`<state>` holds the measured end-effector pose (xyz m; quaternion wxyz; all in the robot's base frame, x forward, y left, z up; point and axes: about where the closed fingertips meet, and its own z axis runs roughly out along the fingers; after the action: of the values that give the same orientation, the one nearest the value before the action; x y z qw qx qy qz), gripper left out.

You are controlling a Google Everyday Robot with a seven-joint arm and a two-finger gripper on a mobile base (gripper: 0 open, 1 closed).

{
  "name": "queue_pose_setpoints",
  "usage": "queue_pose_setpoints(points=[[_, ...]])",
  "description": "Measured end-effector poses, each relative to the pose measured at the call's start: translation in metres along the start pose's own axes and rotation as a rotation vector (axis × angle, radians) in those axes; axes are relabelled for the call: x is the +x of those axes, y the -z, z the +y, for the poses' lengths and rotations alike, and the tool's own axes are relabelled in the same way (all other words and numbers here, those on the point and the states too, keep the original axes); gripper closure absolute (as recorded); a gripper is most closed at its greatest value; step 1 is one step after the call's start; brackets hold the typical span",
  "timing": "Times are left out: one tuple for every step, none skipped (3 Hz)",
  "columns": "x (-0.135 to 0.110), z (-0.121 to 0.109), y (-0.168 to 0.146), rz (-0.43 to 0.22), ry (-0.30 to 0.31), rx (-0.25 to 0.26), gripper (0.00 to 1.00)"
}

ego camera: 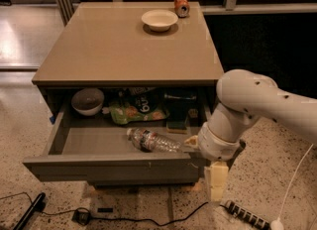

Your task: Open top drawer

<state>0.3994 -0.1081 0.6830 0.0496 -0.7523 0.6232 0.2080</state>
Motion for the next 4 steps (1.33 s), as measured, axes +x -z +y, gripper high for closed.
queue_pose_setpoints(points=[[-0.008,-0.027,-0.011,-0.001,0.004,-0.045,0.00],[-0.008,-0.026,-0.011,-0.001,0.004,-0.045,0.00],[-0.007,-0.008,-0.015,0.001,0.023,-0.063,0.00],[-0.007,0.021,-0.023,0.008,0.059,-0.102,0.00]])
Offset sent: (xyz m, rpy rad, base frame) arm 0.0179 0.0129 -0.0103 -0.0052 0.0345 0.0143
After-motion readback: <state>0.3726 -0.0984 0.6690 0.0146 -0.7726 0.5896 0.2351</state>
